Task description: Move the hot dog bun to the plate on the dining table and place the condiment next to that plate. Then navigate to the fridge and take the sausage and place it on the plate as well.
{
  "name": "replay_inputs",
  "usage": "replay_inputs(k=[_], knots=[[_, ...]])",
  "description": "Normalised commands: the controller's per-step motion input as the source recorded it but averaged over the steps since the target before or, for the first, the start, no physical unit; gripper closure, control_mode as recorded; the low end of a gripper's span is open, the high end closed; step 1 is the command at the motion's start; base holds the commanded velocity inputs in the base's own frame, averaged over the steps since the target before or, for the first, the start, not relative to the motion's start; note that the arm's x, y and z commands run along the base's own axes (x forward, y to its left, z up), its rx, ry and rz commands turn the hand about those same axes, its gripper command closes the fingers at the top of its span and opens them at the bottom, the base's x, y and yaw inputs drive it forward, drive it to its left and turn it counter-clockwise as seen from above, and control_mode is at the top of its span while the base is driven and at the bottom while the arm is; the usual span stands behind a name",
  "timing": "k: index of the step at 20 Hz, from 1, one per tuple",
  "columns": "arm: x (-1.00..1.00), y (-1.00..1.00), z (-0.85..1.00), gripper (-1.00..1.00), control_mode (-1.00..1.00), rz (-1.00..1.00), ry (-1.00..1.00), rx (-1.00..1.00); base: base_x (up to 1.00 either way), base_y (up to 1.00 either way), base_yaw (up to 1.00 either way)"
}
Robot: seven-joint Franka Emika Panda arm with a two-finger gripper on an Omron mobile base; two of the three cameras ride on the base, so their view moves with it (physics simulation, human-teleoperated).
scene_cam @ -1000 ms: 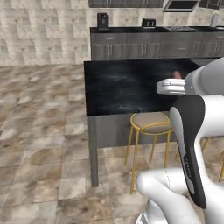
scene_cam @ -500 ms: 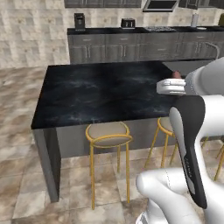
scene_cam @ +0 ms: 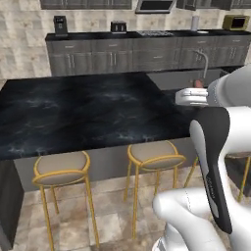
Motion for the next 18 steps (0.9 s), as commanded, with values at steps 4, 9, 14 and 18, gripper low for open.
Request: replay_inputs(k=[4,9,14,18], knots=[[0.00,0.00,0.00,1.00,1.00,0.00,0.00,0.00,0.39,-1.00,-0.08],[0.00,0.00,0.00,1.00,1.00,0.00,0.00,0.00,0.46,-1.00,-0.03],[0.00,0.00,0.00,1.00,1.00,0.00,0.00,0.00,0.60,-1.00,-0.02],[0.00,0.00,0.00,1.00,1.00,0.00,0.00,0.00,0.82,-0.88,-0.04]])
